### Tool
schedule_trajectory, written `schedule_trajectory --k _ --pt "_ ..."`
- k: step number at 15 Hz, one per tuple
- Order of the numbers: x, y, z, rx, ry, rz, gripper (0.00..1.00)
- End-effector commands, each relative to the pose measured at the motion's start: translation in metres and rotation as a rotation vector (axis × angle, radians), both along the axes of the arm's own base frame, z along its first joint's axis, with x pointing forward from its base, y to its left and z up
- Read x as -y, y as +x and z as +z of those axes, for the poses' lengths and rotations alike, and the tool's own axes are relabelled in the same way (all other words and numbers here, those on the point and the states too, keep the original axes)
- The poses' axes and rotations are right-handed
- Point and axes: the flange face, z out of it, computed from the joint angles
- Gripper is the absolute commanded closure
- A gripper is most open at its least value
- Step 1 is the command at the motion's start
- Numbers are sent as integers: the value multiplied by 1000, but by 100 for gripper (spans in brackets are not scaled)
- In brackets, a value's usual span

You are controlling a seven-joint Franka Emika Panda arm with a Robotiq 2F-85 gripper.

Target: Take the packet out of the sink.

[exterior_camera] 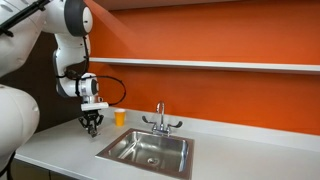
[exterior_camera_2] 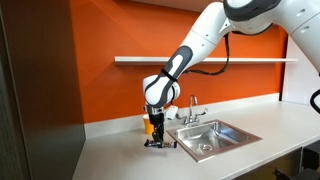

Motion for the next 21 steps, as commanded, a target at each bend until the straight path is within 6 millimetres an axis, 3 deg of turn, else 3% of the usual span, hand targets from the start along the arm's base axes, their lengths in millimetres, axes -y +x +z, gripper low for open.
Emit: schedule_trajectory --k 1,8,9,10,12,17,21 --pt "-9 18 -18 -31 0 23 89" --pt "-10 33 -43 -59 3 17 89" --pt "-10 34 -45 -63 1 13 69" --pt "-10 35 -45 -65 -3 11 40" --pt "-8 37 -42 -63 -7 1 36" --pt "6 41 -25 -37 -14 -29 1" --pt "25 39 -10 -17 -20 -64 0"
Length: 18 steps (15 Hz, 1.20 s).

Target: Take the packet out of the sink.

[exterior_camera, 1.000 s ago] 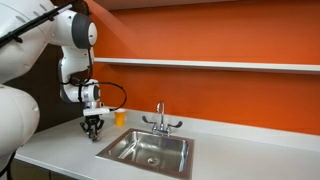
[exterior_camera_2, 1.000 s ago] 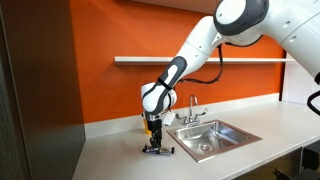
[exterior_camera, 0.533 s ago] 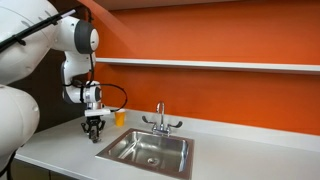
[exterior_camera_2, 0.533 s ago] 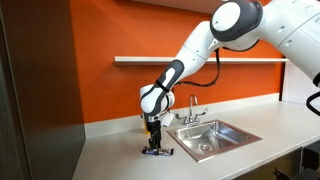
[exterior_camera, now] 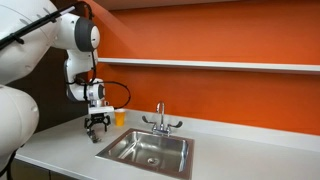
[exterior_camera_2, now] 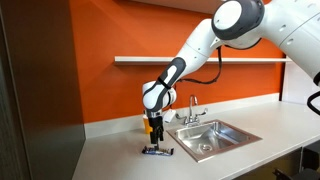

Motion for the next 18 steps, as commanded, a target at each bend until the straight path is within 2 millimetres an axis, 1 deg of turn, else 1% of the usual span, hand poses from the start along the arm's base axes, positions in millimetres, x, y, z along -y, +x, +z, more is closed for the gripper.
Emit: schedule_trajectory --k 1,6,8,11,15,18 --pt "21 -7 26 9 -21 -33 0" --pt "53 -17 49 33 -38 -105 0" --pt "70 -24 58 38 -46 -151 0" --pt "100 -38 68 35 -63 -264 0" --pt "141 -58 73 12 -56 -478 0" --pt "177 -71 69 -6 -39 -639 0"
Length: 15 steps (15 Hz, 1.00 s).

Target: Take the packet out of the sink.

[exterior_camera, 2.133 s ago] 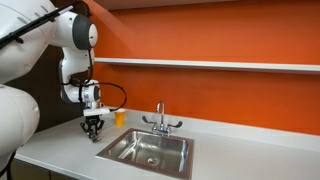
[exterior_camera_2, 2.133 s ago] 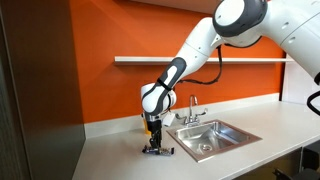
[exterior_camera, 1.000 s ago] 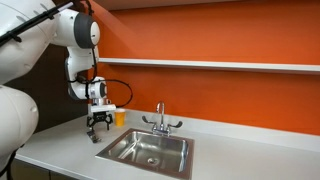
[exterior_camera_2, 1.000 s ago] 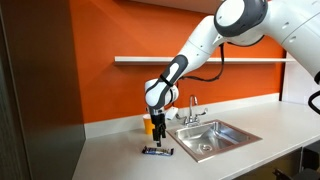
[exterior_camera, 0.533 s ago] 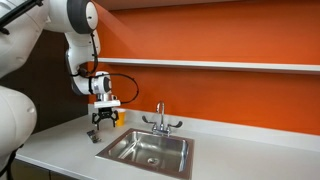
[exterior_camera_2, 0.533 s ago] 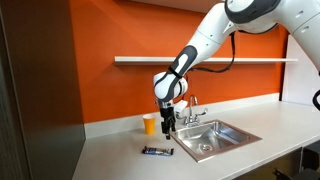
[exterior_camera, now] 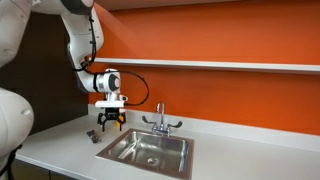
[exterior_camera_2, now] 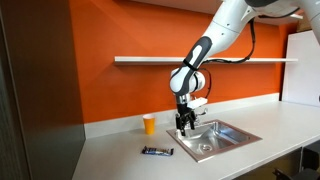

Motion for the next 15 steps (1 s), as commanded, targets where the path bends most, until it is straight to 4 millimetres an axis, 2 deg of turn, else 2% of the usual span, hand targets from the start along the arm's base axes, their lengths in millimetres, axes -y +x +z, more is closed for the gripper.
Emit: schedule_trajectory --k 1,6,7,9,15 --pt "41 -23 5 6 21 -200 0" --pt "95 -48 -8 -14 11 -430 0" --pt "84 -33 -14 -30 6 -342 0" --pt "96 -41 -19 -36 2 -388 0" --pt "97 -43 -17 -34 1 -402 0"
